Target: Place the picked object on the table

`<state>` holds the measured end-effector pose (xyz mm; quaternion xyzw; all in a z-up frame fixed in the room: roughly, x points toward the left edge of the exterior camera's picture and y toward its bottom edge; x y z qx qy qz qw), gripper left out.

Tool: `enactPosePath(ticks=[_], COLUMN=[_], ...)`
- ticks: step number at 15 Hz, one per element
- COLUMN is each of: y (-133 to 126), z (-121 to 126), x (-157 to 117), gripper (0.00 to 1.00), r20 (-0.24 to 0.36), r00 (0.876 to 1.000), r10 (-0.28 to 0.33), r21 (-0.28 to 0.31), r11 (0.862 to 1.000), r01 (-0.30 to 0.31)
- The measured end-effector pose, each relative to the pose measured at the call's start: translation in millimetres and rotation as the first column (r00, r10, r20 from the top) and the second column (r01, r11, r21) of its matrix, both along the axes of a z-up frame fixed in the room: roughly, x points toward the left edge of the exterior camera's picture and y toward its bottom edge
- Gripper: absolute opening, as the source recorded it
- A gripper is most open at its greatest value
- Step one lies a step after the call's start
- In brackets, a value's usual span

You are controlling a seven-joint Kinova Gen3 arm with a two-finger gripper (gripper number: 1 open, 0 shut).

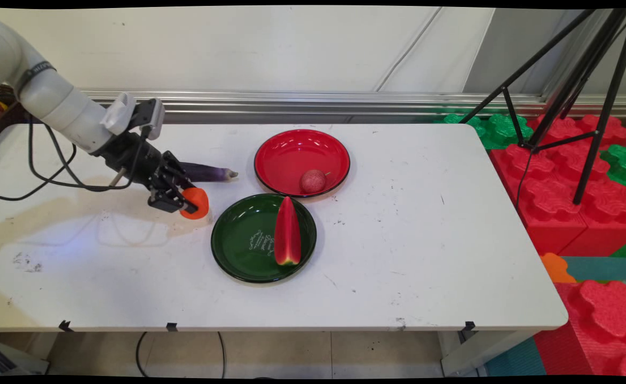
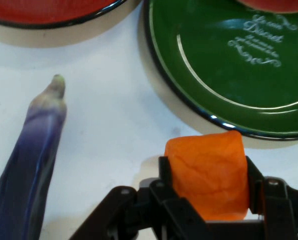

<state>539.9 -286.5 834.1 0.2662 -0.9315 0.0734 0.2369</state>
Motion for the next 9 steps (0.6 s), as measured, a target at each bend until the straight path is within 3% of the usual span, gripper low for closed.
enactPosePath(ticks=[4,5,9], y=[-11.5,-14.3,-21.2], z=[-18.7,-22.0,-25.5], x=[5.8,7.1,10.0], gripper=[0.00,1.00,1.00], r20=[0.002,0.000,-0.016], r00=[0.999,0.999,0.997], r10=[0.043,0.051,0.070], r21=[0.011,0.012,0.007], r11=[0.999,0.999,0.997], r01=[-0.043,-0.051,-0.070])
